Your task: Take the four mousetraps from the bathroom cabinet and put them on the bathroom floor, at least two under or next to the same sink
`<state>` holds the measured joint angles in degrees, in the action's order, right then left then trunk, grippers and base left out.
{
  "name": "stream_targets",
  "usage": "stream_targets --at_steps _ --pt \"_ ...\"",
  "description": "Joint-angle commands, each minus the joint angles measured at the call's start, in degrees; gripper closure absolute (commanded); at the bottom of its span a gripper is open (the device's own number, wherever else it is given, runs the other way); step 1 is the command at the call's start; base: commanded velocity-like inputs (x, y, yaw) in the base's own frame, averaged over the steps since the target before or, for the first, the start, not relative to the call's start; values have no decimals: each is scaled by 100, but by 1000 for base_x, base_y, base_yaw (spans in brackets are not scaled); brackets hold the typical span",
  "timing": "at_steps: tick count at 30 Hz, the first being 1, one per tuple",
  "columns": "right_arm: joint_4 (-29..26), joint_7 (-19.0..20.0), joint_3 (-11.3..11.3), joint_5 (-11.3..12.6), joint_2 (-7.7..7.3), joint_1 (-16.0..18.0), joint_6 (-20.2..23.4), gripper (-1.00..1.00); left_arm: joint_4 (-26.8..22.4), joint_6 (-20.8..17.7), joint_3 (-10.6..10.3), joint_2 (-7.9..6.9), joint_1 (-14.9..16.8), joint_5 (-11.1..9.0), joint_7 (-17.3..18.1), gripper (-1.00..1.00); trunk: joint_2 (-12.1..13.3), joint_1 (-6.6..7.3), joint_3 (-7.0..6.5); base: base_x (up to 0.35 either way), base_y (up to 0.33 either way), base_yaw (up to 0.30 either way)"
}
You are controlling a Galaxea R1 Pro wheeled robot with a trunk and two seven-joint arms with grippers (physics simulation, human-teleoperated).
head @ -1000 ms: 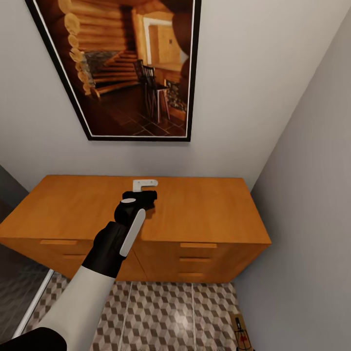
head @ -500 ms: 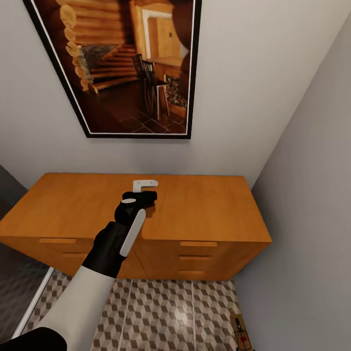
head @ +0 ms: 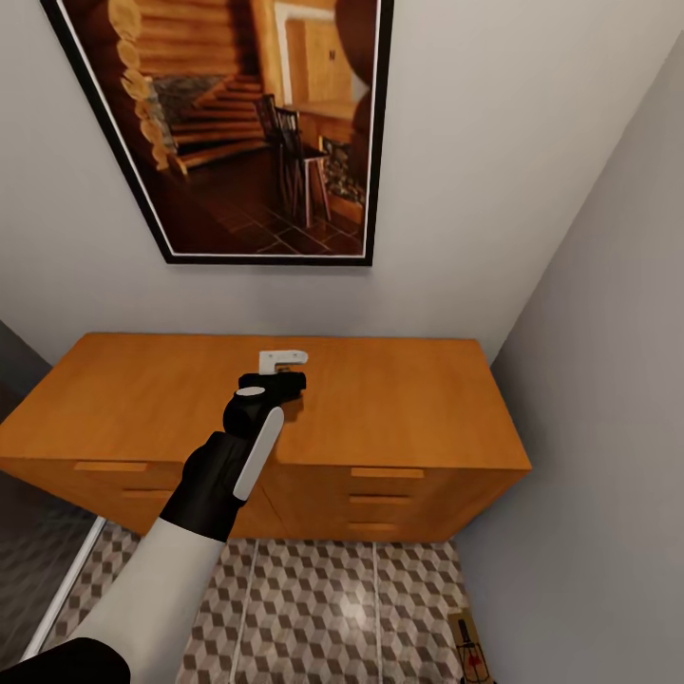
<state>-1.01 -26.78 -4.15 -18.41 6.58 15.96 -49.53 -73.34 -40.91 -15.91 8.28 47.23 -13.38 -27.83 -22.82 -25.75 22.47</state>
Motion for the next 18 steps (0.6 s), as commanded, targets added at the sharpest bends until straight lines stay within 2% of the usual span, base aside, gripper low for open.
stream_targets --at_steps 1,5,13,18 --pt "4 -13 -42 -49 1 4 -19 100 -5 -13 -8 -3 4 -60 -56 -100 -10 -3 12 0 0 0" --pt "4 -18 -42 -49 1 4 -21 100 1 -13 -8 -5 5 -60 -55 -100 -10 -3 17 33 0 0" --pt "4 -16 -42 -49 1 4 -21 100 4 -13 -8 -8 4 -60 -56 -100 -10 -3 19 220 0 0" --pt "4 -18 -42 -49 1 4 -21 100 11 -13 -8 -10 5 -60 -49 -100 -10 -3 19 73 0 0"
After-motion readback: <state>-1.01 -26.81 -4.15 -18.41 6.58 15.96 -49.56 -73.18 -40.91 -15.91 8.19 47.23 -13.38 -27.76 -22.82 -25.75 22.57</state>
